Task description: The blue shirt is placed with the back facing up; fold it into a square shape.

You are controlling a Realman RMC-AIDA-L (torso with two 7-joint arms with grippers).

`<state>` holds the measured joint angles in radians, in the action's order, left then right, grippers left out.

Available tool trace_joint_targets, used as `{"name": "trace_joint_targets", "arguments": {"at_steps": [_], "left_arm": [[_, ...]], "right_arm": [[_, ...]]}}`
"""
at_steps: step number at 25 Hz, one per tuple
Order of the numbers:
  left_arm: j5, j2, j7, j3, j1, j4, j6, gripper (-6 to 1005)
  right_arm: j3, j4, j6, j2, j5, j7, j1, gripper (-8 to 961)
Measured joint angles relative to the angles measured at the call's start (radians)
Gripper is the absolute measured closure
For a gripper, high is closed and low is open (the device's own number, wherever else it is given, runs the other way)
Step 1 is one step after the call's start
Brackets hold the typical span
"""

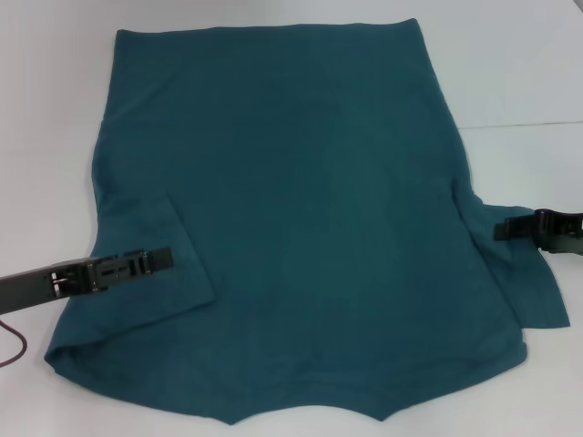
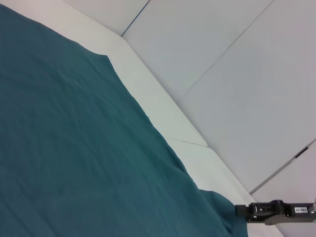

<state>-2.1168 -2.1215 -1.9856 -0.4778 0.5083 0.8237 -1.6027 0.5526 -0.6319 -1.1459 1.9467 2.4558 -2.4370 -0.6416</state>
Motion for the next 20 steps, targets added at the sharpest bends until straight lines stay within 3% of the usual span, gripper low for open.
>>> {"name": "trace_joint_targets", "arguments": {"at_steps": [2,13,18,20], "left_arm": [[0.000,0.000,-0.001,0.000,0.001,0.000,0.000,264],[0.000,0.000,-0.010,-0.004,0.002,0.000,0.000,263],[0.000,0.000,-0.010,-0.003,0.002,0.000,0.000,263],[0.000,0.001,-0.010,-0.003,0.002,0.000,0.000,263]], "right_arm": [[-0.001,0.000,0.002,0.000,0.000,0.000,0.002,377],[0.005,-0.003,-0.001,0.000,0.009,-0.001,-0.011,621],[0.017,-0.002,-0.001,0.000,0.009,-0.002,-0.012,859],[0.022,-0.004,-0.001,0.000,0.010,-0.002,-0.012,887]]}}
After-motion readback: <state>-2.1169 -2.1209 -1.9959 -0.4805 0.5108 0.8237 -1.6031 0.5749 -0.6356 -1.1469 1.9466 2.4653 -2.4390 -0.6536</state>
